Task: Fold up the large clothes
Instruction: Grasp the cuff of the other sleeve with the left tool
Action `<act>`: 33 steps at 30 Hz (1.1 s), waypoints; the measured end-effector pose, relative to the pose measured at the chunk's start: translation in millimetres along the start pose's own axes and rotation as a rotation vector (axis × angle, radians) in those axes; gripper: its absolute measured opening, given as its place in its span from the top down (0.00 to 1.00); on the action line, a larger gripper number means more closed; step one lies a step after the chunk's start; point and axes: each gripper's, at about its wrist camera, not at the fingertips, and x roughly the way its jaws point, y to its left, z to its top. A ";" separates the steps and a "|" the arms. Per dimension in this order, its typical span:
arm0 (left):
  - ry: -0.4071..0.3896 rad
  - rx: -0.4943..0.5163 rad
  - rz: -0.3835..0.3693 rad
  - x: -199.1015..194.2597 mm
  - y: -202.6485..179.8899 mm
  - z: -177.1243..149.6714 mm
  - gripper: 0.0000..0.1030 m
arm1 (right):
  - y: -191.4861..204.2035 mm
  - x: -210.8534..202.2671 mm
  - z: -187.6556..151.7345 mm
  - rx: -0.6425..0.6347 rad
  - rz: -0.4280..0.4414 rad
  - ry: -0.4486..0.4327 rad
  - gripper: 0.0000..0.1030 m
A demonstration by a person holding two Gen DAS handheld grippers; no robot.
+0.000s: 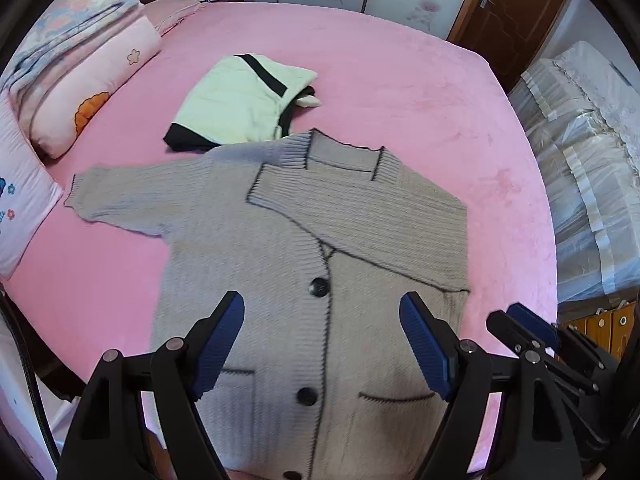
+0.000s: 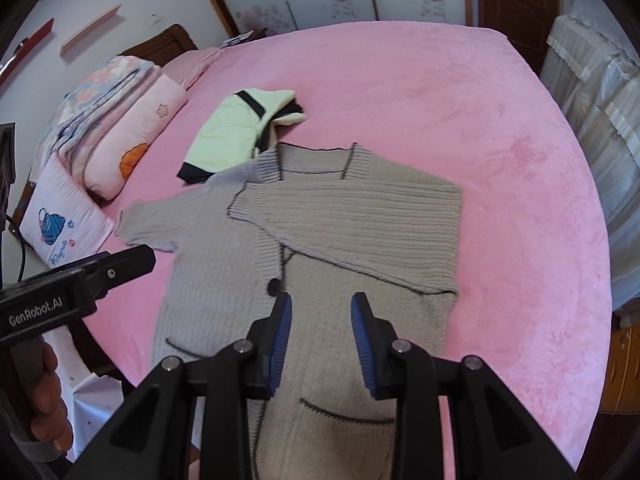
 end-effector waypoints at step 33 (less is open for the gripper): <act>0.089 -0.527 -0.152 202.9 543.9 84.9 0.24 | 347.0 262.4 84.1 -0.071 -0.054 0.067 0.70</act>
